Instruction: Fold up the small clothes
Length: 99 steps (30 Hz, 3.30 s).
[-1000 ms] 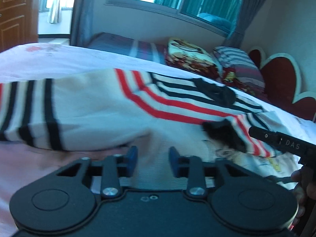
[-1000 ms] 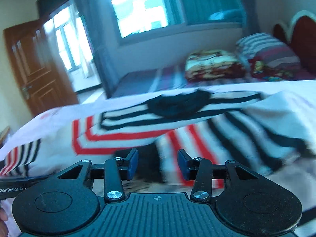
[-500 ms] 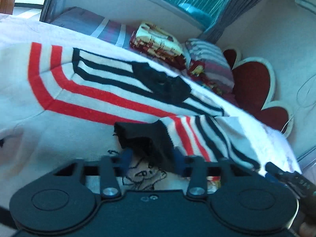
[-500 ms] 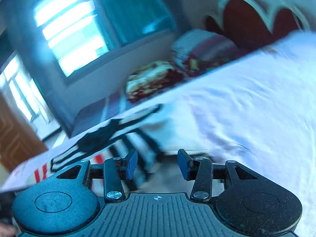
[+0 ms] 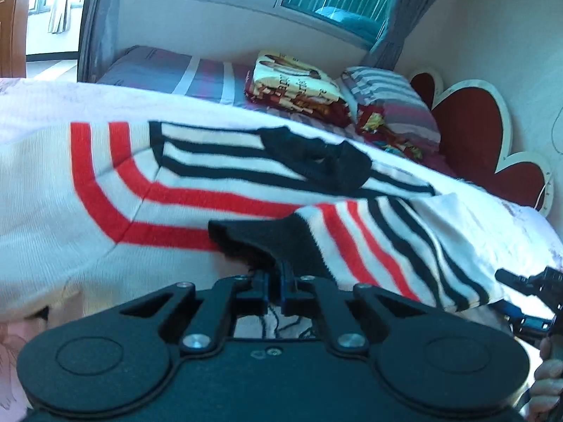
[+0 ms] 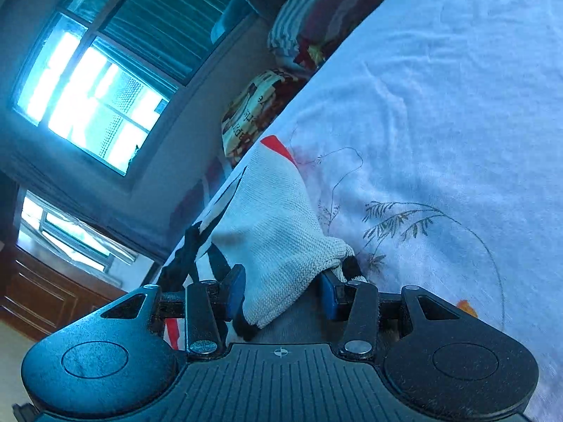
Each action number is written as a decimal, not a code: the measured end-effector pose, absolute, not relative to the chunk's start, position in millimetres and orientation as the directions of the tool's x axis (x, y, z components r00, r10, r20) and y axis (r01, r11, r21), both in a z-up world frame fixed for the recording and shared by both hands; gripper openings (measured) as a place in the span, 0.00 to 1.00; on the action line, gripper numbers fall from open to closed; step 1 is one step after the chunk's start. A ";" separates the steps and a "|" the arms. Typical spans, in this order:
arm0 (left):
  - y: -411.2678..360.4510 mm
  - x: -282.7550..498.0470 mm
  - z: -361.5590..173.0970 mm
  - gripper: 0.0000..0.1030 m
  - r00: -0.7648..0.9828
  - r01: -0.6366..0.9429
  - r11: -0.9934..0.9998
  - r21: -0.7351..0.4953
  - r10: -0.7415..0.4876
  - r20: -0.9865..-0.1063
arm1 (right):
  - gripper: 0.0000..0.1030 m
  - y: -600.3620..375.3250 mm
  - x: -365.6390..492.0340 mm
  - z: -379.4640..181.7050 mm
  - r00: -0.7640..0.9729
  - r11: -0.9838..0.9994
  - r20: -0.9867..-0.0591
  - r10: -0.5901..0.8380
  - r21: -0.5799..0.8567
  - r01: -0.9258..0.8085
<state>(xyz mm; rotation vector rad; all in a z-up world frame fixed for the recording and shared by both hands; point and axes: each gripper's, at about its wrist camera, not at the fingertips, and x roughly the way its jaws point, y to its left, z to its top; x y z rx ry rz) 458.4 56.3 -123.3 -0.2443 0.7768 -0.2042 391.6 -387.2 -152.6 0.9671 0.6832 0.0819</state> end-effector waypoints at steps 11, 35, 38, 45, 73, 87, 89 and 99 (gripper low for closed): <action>53.6 458.5 -118.5 0.04 0.706 0.098 0.970 -0.222 -0.225 -0.672 | 0.08 -367.0 393.1 -129.8 0.749 0.818 -0.610 0.259 0.551 0.166; 50.0 453.5 -125.1 0.08 0.719 0.041 0.978 -0.204 -0.171 -0.674 | 0.08 -344.1 416.3 -134.4 0.718 0.982 -0.670 0.186 0.158 -0.106; 58.3 451.1 -121.3 0.22 0.725 0.032 0.974 -0.226 -0.178 -0.665 | 0.08 -352.8 414.6 -125.8 0.747 0.973 -0.627 0.220 0.195 -0.122; 62.8 448.1 -107.9 0.40 0.762 -0.014 0.987 -0.158 -0.092 -0.641 | 0.08 -365.0 444.1 -113.1 0.793 0.963 -0.553 0.254 0.225 -0.151; 59.8 447.1 -121.8 0.03 0.820 -0.075 0.971 -0.229 -0.071 -0.568 | 0.10 -417.6 555.7 -143.3 0.738 0.869 -0.523 0.427 0.462 -0.176; 44.4 437.7 -109.4 0.44 0.819 -0.143 0.989 -0.048 0.091 -0.567 | 0.16 -400.3 540.6 -140.9 0.781 0.953 -0.557 0.281 0.259 -0.158; 25.9 437.2 -91.4 0.45 0.861 -0.093 0.995 -0.032 0.064 -0.505 | 0.16 -391.0 535.6 -135.2 0.787 0.946 -0.531 0.315 0.244 -0.214; -108.7 537.3 -112.5 0.45 0.766 0.177 0.969 -0.172 -0.246 -0.593 | 0.16 -316.5 545.8 -147.7 0.702 0.908 -0.581 0.412 0.201 -0.366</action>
